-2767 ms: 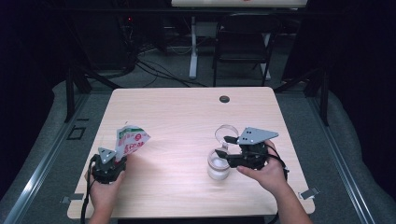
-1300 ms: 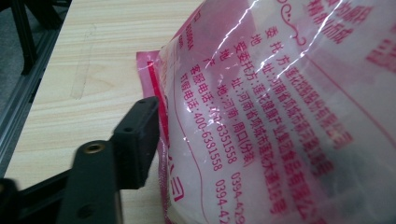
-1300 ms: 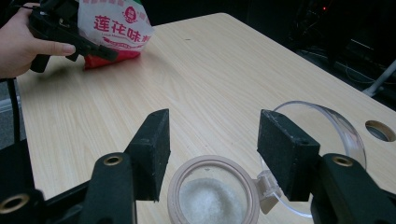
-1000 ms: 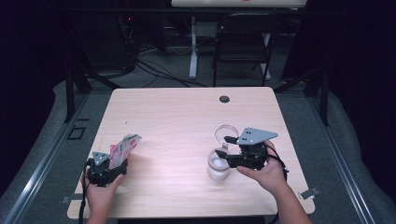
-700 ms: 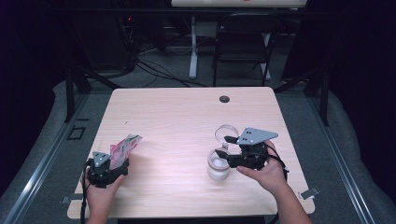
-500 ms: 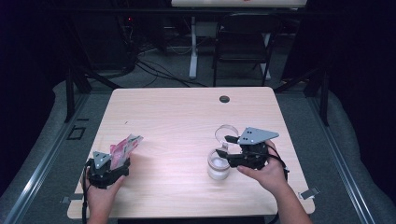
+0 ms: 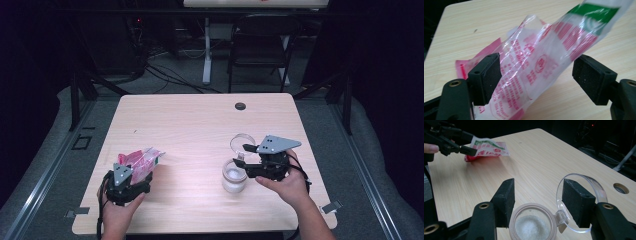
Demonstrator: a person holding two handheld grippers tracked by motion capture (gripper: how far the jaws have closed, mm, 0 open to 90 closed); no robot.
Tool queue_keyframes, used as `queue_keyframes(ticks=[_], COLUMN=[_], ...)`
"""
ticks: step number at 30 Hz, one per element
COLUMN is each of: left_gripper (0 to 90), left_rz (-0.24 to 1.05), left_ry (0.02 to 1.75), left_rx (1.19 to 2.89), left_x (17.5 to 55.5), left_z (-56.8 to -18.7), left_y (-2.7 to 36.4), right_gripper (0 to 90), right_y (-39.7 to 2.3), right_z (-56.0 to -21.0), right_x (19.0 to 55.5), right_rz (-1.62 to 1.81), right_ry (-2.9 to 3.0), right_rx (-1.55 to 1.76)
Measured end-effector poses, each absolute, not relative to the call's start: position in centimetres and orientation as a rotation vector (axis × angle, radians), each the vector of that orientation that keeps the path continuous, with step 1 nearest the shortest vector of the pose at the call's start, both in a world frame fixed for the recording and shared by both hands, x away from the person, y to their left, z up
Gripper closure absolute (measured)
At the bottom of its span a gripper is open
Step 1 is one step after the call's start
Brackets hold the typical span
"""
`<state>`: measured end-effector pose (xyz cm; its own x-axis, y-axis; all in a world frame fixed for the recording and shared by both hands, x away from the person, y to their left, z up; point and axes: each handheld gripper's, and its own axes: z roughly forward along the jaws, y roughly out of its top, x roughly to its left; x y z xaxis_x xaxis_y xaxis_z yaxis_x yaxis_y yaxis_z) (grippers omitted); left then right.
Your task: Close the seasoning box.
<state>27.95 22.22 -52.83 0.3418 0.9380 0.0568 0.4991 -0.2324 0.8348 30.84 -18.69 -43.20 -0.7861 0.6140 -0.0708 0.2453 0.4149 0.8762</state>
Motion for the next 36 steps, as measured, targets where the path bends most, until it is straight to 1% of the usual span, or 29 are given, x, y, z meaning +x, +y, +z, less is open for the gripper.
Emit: queue_keyframes(ticks=[6,12,36], left_gripper=[23.3,24.3,26.8], left_rz=[0.736,0.716,0.694], left_ry=[1.195,1.157,1.124], left_rx=[1.930,1.974,1.983], left_x=[27.8,27.8,27.4], left_z=[-53.2,-53.5,-53.5], left_y=[20.1,19.0,18.2], right_gripper=[43.5,45.2,55.8], right_y=[-18.8,-18.9,-22.0], right_z=[-43.2,-43.3,-42.5], right_x=[30.9,31.0,31.6], right_rz=[1.317,1.309,1.331], right_ry=[2.284,2.285,2.220], right_rx=[0.747,0.761,0.868])
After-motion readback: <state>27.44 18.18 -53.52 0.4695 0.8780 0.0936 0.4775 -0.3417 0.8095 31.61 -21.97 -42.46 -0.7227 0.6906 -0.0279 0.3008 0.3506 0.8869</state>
